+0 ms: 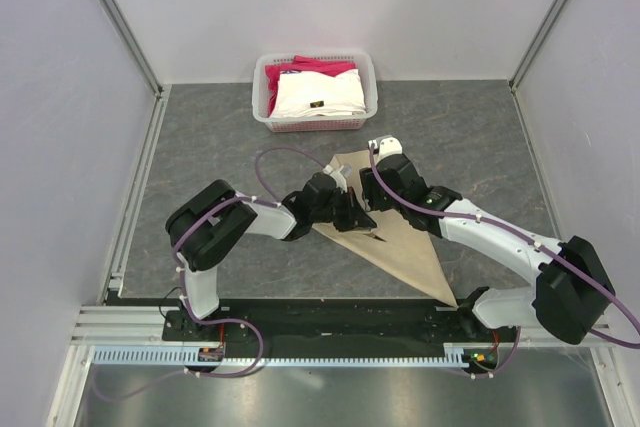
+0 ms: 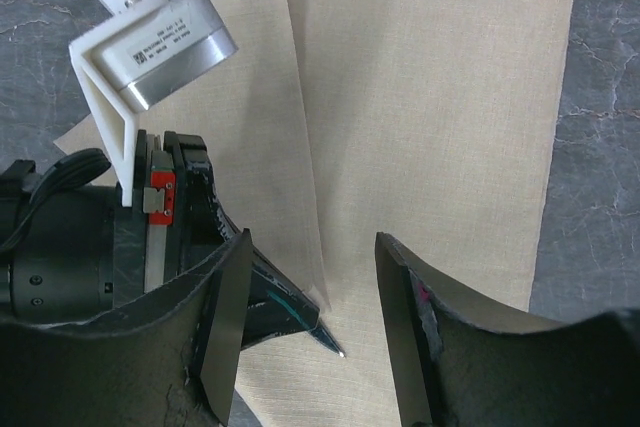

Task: Fold the napkin, place the utensils inside, and roll it up
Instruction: Fold the napkin

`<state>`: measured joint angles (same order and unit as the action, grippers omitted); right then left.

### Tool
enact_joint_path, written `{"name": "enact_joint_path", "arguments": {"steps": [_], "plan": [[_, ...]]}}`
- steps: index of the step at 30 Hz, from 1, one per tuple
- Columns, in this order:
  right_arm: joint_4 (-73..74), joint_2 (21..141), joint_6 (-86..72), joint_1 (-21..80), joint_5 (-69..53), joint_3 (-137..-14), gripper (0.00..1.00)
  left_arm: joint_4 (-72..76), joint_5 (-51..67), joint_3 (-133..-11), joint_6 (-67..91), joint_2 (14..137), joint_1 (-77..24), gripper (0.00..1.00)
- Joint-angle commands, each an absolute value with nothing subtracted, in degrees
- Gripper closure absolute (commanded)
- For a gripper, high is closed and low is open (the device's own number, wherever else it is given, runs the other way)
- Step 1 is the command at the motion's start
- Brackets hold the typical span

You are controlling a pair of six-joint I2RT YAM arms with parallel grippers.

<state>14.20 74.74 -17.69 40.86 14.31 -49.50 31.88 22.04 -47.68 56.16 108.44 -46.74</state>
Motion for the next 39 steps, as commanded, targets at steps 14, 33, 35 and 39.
{"name": "enact_joint_path", "arguments": {"steps": [14, 33, 35, 39], "plan": [[13.45, 75.94, -18.90, 40.69, 14.33, -49.22, 0.39, 32.26, 20.39, -44.65, 56.34, 105.30, -49.57, 0.98], [13.36, 76.90, -19.25, 40.69, 14.85, -49.31, 0.39, 29.19, 22.68, -43.42, 54.06, 101.34, -49.83, 0.52], [13.53, 76.38, -19.34, 40.61, 14.85, -49.39, 0.39, 28.22, 22.33, -43.07, 53.35, 98.54, -49.83, 0.36], [13.80, 76.20, -19.16, 40.69, 15.20, -50.18, 0.39, 23.49, 21.71, -42.45, 50.46, 92.65, -49.66, 0.26]]}}
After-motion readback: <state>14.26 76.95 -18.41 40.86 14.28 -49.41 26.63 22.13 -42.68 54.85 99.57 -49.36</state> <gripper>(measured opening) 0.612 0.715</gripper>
